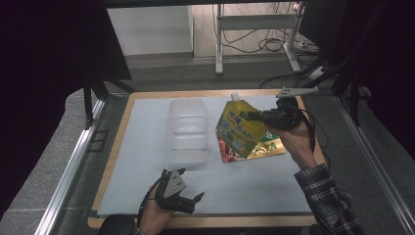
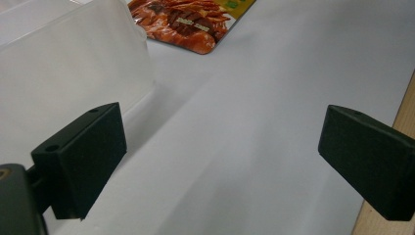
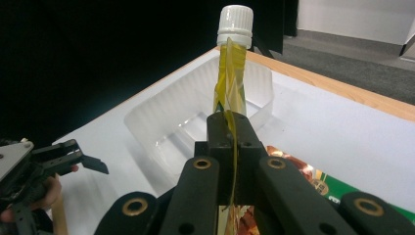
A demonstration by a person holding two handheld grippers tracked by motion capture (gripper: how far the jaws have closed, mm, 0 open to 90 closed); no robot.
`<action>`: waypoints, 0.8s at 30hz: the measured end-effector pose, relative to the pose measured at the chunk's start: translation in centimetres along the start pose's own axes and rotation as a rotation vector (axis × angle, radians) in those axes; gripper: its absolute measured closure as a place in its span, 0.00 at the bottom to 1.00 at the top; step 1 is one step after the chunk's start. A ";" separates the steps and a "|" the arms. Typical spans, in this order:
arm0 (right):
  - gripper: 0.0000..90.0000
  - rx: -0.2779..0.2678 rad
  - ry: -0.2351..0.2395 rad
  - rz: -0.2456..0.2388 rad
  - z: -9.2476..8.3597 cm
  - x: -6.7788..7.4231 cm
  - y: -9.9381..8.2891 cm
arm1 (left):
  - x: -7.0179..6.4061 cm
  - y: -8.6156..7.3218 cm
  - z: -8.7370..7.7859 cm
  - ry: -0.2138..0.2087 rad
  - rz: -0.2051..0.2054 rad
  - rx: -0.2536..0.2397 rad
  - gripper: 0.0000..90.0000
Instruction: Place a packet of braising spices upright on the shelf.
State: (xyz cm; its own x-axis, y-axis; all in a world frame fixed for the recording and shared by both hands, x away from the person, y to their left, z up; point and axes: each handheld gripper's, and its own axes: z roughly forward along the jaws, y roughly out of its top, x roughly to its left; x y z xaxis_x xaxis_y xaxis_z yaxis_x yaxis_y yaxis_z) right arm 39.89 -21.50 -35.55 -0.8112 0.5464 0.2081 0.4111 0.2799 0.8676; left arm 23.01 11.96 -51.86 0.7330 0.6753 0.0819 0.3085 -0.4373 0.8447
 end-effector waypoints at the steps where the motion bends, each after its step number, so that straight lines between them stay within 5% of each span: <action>1: 0.99 0.001 0.000 0.001 0.1 -0.1 0.1 | 0.0 0.0 0.0 0.000 0.000 0.000 0.04; 24: 0.99 0.003 0.015 0.004 4.4 -3.0 2.3 | -0.3 -0.4 -0.8 -0.010 -0.015 0.003 0.04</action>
State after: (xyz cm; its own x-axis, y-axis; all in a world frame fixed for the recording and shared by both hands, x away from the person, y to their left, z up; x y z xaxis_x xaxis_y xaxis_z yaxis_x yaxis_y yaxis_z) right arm 45.08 -19.00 -36.18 -0.8160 0.5352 0.2183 0.4154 0.2806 0.8653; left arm 22.17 12.47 -51.81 0.7341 0.6760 0.0639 0.3213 -0.4288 0.8443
